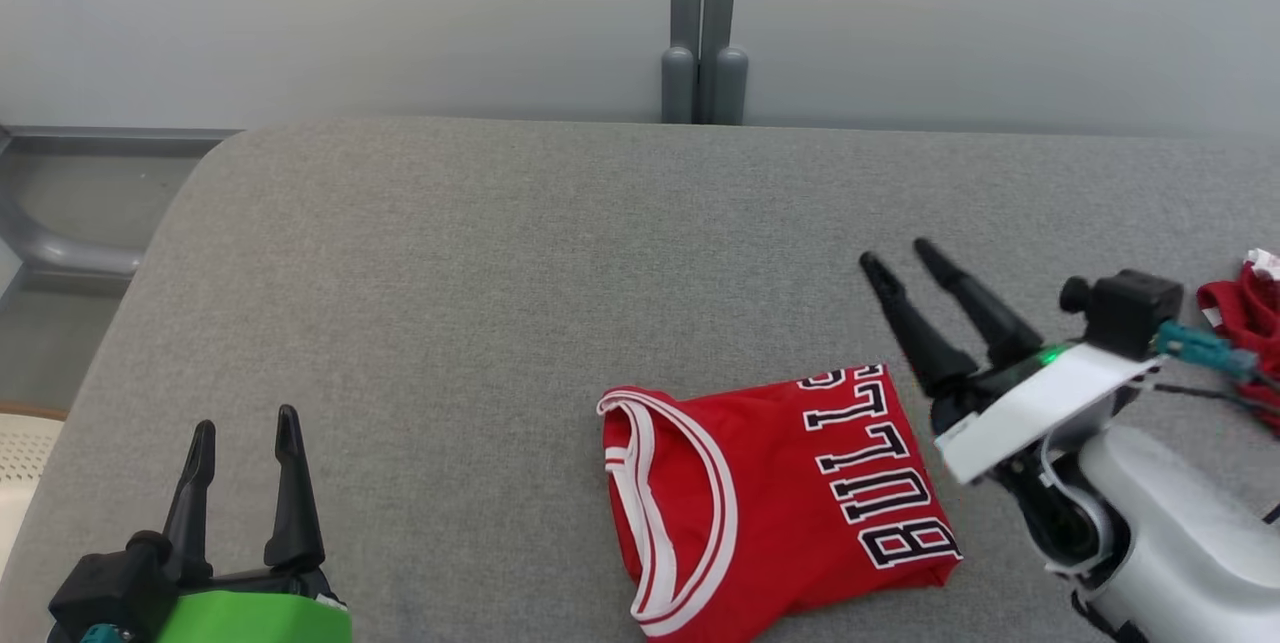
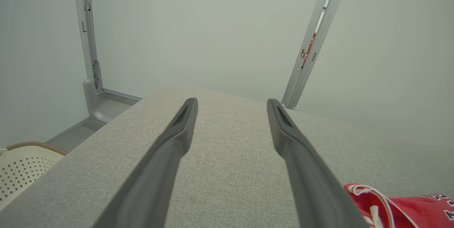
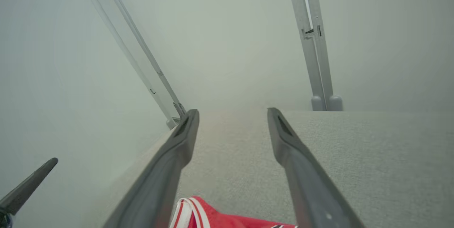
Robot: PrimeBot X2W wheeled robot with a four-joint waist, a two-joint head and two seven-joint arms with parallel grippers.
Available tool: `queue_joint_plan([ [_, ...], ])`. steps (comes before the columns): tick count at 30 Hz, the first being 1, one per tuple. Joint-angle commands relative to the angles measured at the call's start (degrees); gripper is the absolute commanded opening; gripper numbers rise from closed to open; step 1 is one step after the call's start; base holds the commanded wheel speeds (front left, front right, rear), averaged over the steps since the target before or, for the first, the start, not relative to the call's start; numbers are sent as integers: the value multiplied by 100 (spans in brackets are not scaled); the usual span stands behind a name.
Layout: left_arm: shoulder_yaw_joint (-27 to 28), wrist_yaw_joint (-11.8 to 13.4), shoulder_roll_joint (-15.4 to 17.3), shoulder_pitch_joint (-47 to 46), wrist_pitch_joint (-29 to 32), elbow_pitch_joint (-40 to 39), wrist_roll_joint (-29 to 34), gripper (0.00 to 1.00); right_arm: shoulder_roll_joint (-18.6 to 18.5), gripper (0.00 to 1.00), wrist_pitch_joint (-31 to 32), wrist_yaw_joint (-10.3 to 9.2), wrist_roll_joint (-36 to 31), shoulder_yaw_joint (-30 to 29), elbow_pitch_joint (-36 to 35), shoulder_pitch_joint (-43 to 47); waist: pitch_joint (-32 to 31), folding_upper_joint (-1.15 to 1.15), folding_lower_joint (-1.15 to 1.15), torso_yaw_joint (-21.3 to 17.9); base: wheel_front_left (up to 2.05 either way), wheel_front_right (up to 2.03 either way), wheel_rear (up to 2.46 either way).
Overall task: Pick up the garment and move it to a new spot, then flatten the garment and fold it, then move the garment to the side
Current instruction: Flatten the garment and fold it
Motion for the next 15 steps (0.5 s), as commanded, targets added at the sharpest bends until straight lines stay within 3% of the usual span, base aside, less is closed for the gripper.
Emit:
queue_joint_plan([
  [1, 20, 11, 59, 69, -20, -37, 23, 100, 77, 100, -40, 3, -148, -281, 14, 71, -37, 0, 0, -79, 0, 0, 0],
  [10, 27, 17, 41, -3, -25, -128, 202, 100, 809, 100, -52, 3, -2050, -2198, -308, 930, -102, 0, 0, -345, 0, 0, 0],
  [15, 14, -4, 6, -35, -21, -101, 336, 100, 1172, 100, -53, 2, -2520, -2811, -324, 1412, -108, 0, 0, -455, 0, 0, 0],
])
